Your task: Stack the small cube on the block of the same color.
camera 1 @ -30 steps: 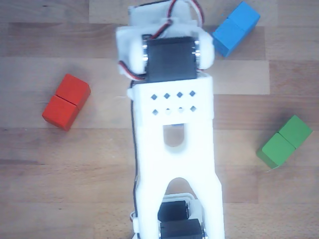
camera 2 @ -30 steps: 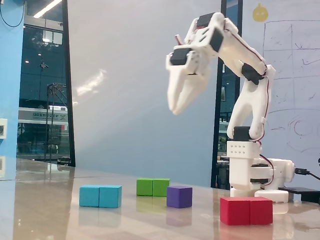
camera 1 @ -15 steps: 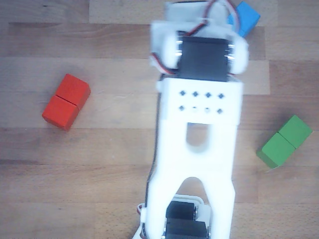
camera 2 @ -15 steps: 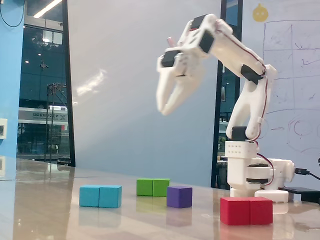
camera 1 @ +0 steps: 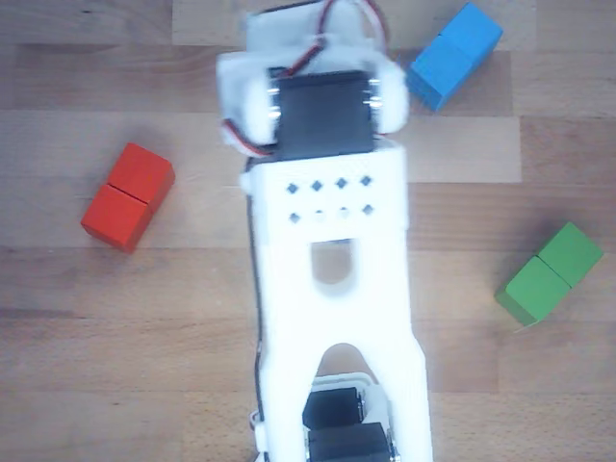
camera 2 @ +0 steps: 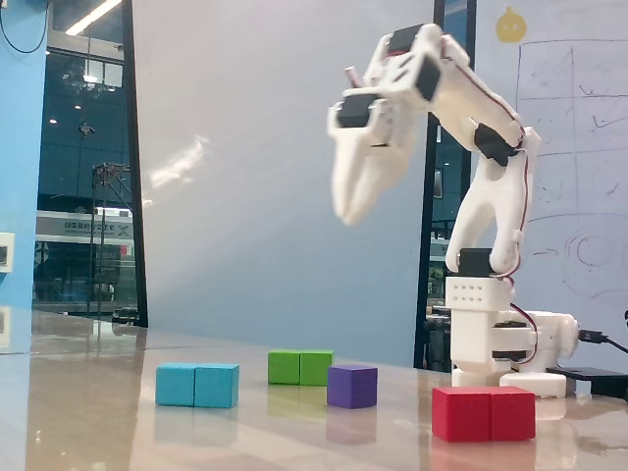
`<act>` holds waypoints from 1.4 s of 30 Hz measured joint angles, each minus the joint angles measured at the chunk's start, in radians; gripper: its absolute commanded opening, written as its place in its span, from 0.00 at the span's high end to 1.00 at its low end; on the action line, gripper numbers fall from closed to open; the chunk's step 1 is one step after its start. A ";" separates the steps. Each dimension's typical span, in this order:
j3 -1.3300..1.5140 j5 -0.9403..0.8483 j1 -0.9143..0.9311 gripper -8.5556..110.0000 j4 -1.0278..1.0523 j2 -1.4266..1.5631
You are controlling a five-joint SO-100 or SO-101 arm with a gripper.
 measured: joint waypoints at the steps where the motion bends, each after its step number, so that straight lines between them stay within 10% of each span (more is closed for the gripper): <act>1: 0.000 0.000 -0.026 0.92 0.000 0.000; 14: 0.000 0.002 0.373 0.92 0.000 0.000; 42: 0.048 0.000 0.212 0.92 0.000 0.092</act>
